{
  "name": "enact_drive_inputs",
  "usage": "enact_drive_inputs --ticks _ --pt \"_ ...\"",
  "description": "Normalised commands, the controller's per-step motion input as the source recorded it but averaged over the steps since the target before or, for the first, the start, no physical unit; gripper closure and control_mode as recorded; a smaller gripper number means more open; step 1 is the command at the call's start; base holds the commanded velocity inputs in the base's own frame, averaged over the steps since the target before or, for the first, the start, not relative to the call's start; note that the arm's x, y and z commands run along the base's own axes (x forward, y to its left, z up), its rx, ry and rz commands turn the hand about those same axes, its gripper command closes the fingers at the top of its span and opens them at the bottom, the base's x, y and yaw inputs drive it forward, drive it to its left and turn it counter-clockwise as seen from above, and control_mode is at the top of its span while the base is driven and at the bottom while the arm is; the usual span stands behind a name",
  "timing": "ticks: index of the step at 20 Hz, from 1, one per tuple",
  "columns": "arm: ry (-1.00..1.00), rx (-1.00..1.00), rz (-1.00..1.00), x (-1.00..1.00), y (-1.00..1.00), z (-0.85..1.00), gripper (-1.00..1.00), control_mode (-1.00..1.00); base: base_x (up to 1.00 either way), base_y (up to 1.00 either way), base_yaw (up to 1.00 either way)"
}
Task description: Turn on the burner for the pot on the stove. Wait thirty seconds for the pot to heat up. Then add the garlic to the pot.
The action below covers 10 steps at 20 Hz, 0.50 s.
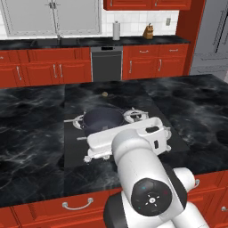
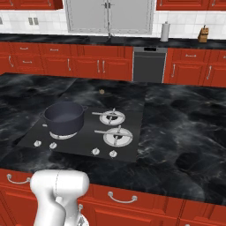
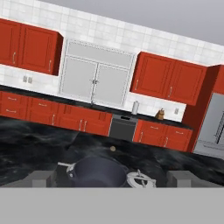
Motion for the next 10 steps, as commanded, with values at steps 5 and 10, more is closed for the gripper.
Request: enact_drive_inputs --ticks 5,10 --pt "0.00 0.00 0.00 0.00 0.00 0.00 -1.00 -1.00 0.00 0.00 0.00" --pt "0.00 0.00 0.00 0.00 0.00 0.00 -1.00 -1.00 0.00 0.00 0.00"
